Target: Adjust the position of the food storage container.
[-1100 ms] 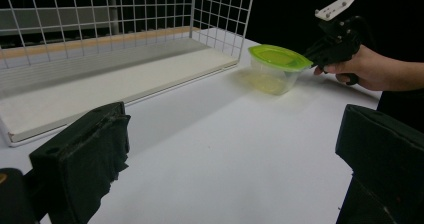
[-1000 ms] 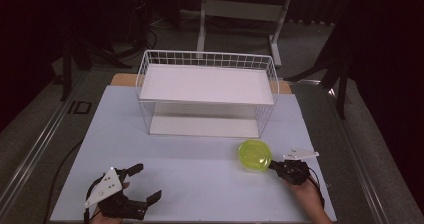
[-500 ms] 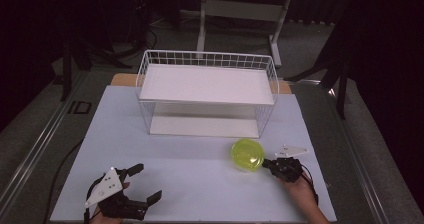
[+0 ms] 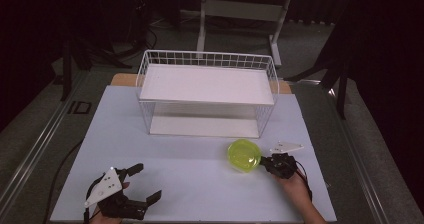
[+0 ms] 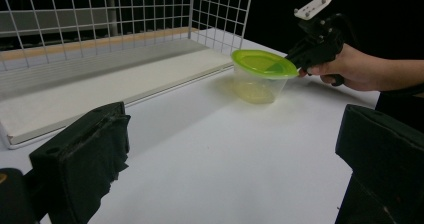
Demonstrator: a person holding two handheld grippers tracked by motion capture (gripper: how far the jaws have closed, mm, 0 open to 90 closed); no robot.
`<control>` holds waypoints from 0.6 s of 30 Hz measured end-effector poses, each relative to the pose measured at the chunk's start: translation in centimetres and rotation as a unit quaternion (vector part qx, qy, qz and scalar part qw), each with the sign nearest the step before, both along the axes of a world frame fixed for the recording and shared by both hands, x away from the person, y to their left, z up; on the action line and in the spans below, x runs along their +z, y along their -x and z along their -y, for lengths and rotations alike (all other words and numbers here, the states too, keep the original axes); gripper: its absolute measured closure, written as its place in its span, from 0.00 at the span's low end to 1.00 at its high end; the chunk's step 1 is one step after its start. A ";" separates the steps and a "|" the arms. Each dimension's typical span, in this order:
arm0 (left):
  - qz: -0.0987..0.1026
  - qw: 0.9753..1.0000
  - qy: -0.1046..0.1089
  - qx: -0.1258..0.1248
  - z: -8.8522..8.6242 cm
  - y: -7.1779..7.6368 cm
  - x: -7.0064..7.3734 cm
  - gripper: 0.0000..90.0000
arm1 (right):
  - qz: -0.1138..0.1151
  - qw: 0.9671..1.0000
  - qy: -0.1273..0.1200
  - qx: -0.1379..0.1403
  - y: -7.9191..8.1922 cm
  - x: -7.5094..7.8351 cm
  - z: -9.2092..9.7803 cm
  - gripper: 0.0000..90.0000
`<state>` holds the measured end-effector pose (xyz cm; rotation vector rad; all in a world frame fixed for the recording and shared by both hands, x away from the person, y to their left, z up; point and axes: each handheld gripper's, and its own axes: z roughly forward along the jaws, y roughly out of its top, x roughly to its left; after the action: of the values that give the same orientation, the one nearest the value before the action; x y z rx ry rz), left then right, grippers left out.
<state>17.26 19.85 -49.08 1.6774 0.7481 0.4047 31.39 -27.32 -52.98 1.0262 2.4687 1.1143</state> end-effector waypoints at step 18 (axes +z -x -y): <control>0.001 1.000 -0.002 -0.006 0.2 -0.1 0.0 0.02 | -0.035 0.994 -0.028 0.098 2.5 0.0 -7.4 1.00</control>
<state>17.37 19.62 -49.06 1.6850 0.7359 0.3984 28.89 -19.87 -53.03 0.8670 2.6547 1.2298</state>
